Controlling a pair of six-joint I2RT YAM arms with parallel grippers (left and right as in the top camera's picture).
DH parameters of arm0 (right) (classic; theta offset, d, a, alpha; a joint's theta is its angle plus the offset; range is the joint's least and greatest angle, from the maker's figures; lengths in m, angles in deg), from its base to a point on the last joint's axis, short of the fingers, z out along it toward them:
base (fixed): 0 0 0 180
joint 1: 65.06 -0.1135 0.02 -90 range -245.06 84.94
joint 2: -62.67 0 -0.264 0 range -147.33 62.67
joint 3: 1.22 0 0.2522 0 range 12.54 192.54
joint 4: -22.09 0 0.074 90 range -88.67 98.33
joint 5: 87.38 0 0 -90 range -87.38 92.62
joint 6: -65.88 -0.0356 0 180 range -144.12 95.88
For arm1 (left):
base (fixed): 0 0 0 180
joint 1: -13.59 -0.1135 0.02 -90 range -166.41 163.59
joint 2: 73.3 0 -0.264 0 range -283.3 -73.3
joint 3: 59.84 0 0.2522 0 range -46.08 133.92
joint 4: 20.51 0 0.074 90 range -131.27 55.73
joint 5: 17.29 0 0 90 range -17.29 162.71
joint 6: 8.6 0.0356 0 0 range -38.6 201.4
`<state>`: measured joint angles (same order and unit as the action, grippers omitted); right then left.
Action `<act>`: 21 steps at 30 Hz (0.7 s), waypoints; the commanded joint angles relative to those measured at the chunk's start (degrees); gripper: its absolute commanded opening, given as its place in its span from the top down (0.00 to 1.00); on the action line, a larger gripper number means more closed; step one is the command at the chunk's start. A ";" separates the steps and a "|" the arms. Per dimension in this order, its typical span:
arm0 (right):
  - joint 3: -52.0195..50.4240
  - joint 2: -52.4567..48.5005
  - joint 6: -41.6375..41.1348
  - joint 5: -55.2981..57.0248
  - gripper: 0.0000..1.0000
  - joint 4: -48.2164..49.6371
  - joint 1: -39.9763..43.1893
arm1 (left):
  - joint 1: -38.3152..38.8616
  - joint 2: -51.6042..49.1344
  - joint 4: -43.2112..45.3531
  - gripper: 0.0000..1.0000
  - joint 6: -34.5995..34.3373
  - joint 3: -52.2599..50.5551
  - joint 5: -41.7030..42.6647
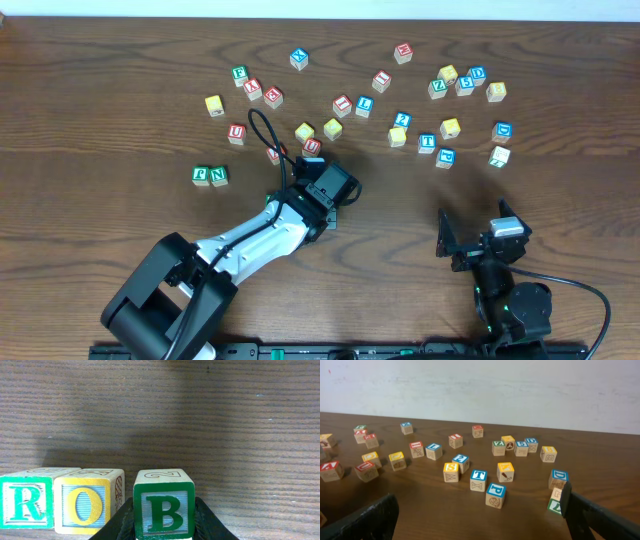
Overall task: Spell out ROBOT
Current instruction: 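Set the B block down beside the O block and open left gripper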
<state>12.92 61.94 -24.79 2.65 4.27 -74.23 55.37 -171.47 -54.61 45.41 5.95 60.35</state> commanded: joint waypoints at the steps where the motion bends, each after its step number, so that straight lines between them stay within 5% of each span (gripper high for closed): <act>1: -0.07 0.09 -0.57 0.46 0.01 -0.26 0.50 | -0.24 -0.85 0.00 0.92 0.35 -0.92 -0.96; 12: -0.09 0.07 -0.57 0.48 0.01 -0.26 0.50 | -0.24 -0.85 0.13 0.63 0.35 -0.92 -0.96; 21: -0.09 0.07 -0.57 0.46 0.01 -0.26 0.50 | -0.24 -0.85 0.17 0.56 0.35 -0.92 -0.96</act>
<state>12.92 61.94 -24.79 2.65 4.27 -74.23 55.37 -171.47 -54.54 45.45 5.91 60.35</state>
